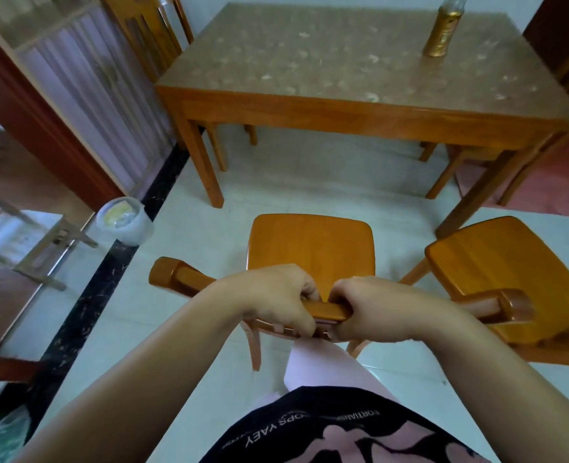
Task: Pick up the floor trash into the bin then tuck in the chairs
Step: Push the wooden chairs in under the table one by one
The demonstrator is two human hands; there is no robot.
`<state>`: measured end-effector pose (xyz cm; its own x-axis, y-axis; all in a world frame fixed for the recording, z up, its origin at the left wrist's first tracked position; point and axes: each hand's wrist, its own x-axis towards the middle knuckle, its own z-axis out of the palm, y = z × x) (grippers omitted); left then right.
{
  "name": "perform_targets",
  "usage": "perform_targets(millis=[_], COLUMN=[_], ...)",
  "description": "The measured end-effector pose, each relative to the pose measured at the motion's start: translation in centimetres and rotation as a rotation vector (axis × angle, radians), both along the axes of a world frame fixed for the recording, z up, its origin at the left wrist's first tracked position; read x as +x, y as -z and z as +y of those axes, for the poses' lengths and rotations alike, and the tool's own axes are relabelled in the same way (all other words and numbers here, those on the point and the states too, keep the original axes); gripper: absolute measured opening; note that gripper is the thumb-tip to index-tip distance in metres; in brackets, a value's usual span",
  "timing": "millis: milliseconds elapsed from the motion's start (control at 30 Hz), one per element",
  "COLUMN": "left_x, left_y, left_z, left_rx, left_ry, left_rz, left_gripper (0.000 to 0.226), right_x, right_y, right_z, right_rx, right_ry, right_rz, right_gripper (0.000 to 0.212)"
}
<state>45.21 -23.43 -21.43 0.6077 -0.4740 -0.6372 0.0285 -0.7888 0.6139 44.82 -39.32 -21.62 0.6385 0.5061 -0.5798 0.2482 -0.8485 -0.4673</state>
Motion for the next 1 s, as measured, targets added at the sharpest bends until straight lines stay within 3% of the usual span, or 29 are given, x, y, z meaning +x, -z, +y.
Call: perform_targets(millis=[333, 800, 1000], left_x=[8.1, 30.1, 35.5], left_y=[0.3, 0.0, -0.1], left_z=[5.6, 13.4, 16.2], left_rx=[-0.037, -0.001, -0.009], left_ry=[-0.036, -0.053, -0.070], left_rz=[-0.007, -0.002, 0.011], left_gripper=[0.011, 0.012, 0.011], right_x=[8.5, 31.7, 37.7], right_y=[-0.2, 0.0, -0.3], right_z=[5.3, 13.0, 15.9], right_rx=[-0.020, -0.005, -0.026], right_ry=[-0.021, -0.105, -0.166], right_rz=[-0.022, -0.007, 0.006], right_gripper=[0.014, 0.017, 0.015])
